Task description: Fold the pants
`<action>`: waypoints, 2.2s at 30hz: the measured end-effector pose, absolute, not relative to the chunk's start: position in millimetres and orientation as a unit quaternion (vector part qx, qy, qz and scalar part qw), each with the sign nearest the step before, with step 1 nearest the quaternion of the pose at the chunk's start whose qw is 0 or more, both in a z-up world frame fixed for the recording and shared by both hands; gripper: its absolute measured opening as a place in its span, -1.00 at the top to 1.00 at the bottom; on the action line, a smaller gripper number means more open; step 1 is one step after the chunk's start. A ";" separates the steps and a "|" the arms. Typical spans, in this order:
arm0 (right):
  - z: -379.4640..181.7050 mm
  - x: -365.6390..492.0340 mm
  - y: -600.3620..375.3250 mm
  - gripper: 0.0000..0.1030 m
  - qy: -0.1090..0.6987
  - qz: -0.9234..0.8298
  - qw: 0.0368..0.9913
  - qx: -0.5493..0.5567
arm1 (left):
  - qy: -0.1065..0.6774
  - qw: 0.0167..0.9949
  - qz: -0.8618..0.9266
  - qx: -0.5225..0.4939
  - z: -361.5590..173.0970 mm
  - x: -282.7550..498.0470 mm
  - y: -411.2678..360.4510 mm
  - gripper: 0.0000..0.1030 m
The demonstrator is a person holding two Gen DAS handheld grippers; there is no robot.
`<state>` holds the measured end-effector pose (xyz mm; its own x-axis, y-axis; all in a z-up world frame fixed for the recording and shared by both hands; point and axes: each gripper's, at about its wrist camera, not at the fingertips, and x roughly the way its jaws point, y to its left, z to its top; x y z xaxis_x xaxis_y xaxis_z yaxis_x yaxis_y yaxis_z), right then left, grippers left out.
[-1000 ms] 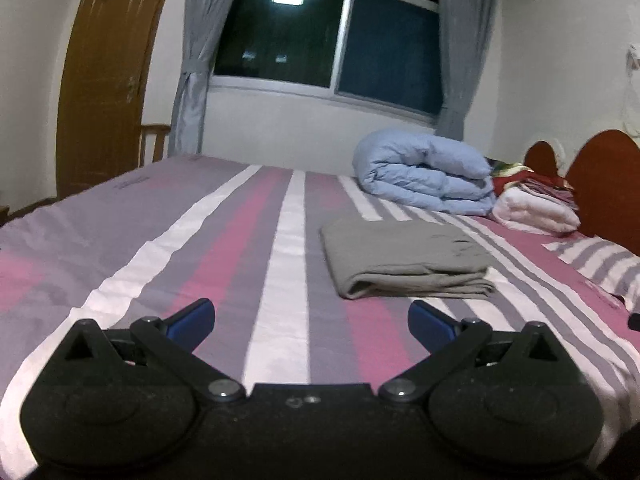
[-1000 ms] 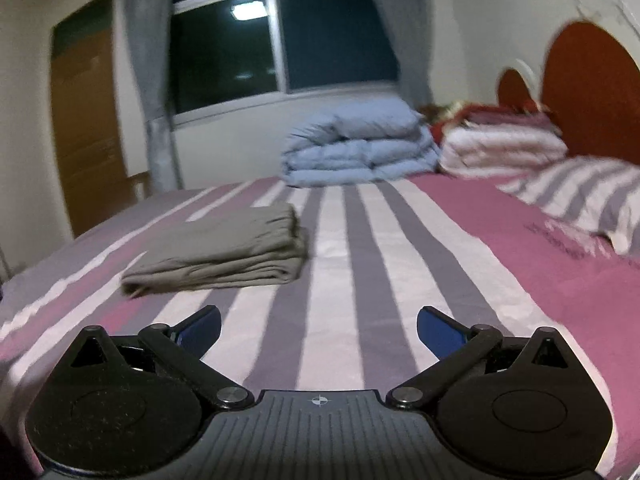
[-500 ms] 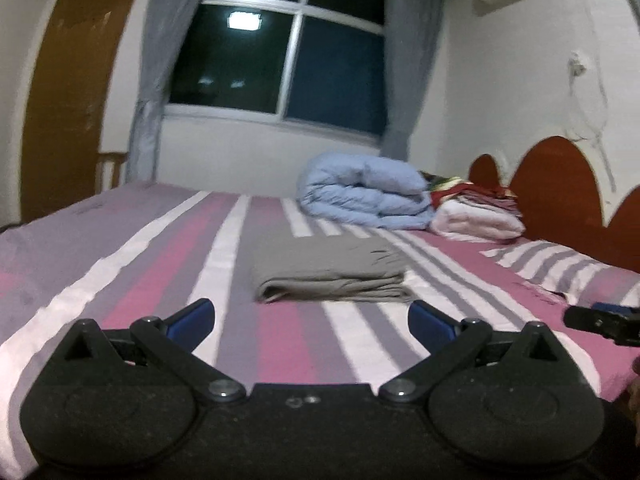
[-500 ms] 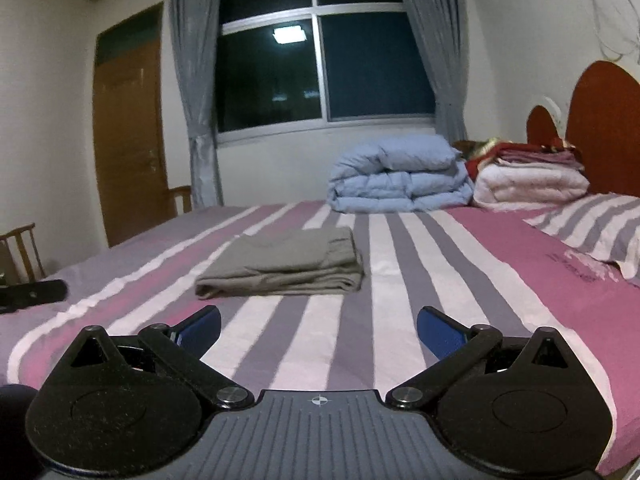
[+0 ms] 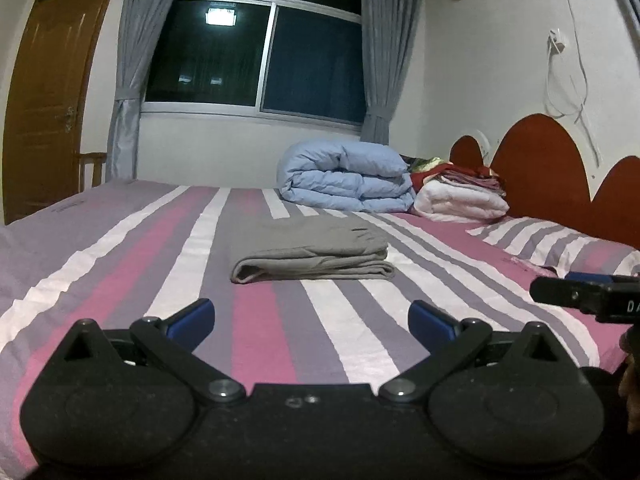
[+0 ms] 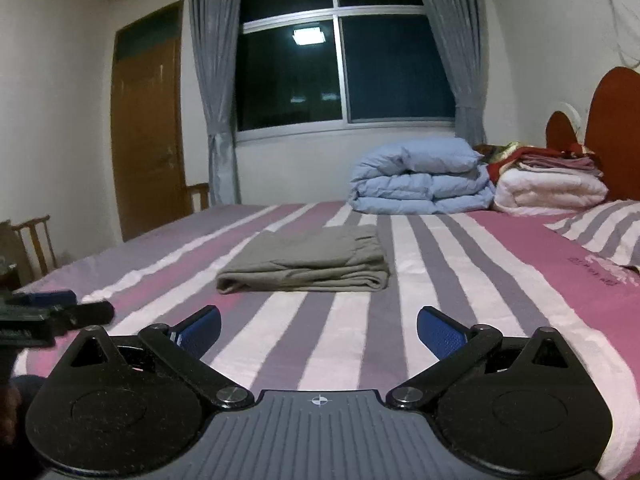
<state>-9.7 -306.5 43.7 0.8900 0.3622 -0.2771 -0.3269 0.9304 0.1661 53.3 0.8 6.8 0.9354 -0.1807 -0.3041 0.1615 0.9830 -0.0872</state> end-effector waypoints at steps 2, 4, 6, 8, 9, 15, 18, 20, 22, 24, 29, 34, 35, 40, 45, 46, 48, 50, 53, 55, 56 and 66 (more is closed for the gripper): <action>41.7 -6.8 -303.1 -1.00 0.162 0.176 0.970 0.048 | 0.153 0.984 -0.088 -0.033 7.0 51.2 1.7 -0.88; 39.5 -2.6 -303.9 -1.00 0.171 0.180 0.968 0.047 | 0.152 0.984 -0.087 -0.034 6.9 50.7 1.9 -0.88; 38.1 -1.1 -306.1 -1.00 0.174 0.177 0.967 0.053 | 0.153 0.984 -0.086 -0.034 6.7 50.6 2.2 -0.88; 36.7 -0.2 -309.2 -1.00 0.176 0.175 0.967 0.062 | 0.153 0.984 -0.084 -0.034 7.0 49.3 2.6 -0.88; 36.4 -0.1 -310.5 -1.00 0.177 0.173 0.967 0.065 | 0.153 0.984 -0.084 -0.034 7.7 49.7 2.6 -0.88; 36.9 -2.6 -311.3 -1.00 0.176 0.172 0.967 0.066 | 0.152 0.984 -0.084 -0.036 7.7 48.5 3.1 -0.88; 37.9 -3.3 -310.4 -1.00 0.176 0.173 0.967 0.061 | 0.153 0.984 -0.085 -0.036 7.5 48.6 3.0 -0.88; 37.9 -3.3 -309.8 -1.00 0.175 0.174 0.967 0.061 | 0.153 0.984 -0.085 -0.036 7.4 48.5 3.6 -0.88; 37.6 -3.2 -309.8 -1.00 0.176 0.173 0.967 0.061 | 0.154 0.984 -0.086 -0.036 7.2 48.6 3.8 -0.88; 37.9 -3.4 -310.1 -1.00 0.175 0.173 0.967 0.063 | 0.153 0.984 -0.086 -0.036 7.3 48.4 4.0 -0.88; 37.8 -3.4 -310.4 -1.00 0.175 0.174 0.967 0.063 | 0.153 0.984 -0.084 -0.036 7.3 48.6 3.4 -0.88; 37.6 -3.0 -310.9 -1.00 0.175 0.174 0.967 0.063 | 0.153 0.984 -0.085 -0.036 7.3 48.6 3.6 -0.88; 37.5 -3.0 -310.9 -1.00 0.176 0.174 0.967 0.063 | 0.153 0.984 -0.085 -0.036 7.1 48.4 3.9 -0.88; 37.5 -2.9 -311.2 -1.00 0.175 0.174 0.967 0.063 | 0.153 0.984 -0.085 -0.036 7.1 48.5 3.7 -0.88; 37.5 -3.0 -311.5 -1.00 0.175 0.174 0.967 0.063 | 0.154 0.984 -0.087 -0.035 7.4 48.5 2.0 -0.88; 37.7 -3.1 -311.4 -1.00 0.176 0.174 0.967 0.063 | 0.154 0.984 -0.087 -0.034 7.4 48.3 1.8 -0.88; 37.7 -3.2 -311.4 -1.00 0.175 0.174 0.967 0.063 | 0.154 0.984 -0.088 -0.035 7.4 48.2 1.6 -0.88; 37.7 -3.1 -311.6 -1.00 0.175 0.174 0.967 0.064 | 0.154 0.984 -0.088 -0.035 7.5 48.3 1.6 -0.88; 37.7 -3.1 -311.6 -1.00 0.175 0.174 0.967 0.064 | 0.154 0.984 -0.088 -0.034 7.5 48.2 1.3 -0.88; 37.4 -3.4 -311.3 -1.00 0.176 0.174 0.967 0.064 | 0.154 0.983 -0.090 -0.033 7.3 48.2 0.7 -0.88; 37.5 -3.6 -310.9 -1.00 0.176 0.173 0.967 0.065 | 0.154 0.983 -0.089 -0.033 7.4 48.3 0.7 -0.88; 37.9 -4.2 -310.3 -1.00 0.177 0.173 0.967 0.066 | 0.154 0.983 -0.090 -0.034 7.5 48.3 0.6 -0.88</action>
<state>-4.2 -310.3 37.9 0.8778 0.3573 -0.3189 -0.3104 0.9316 0.1893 48.3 0.6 7.5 0.9362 -0.1871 -0.2975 0.1662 0.9816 -0.0944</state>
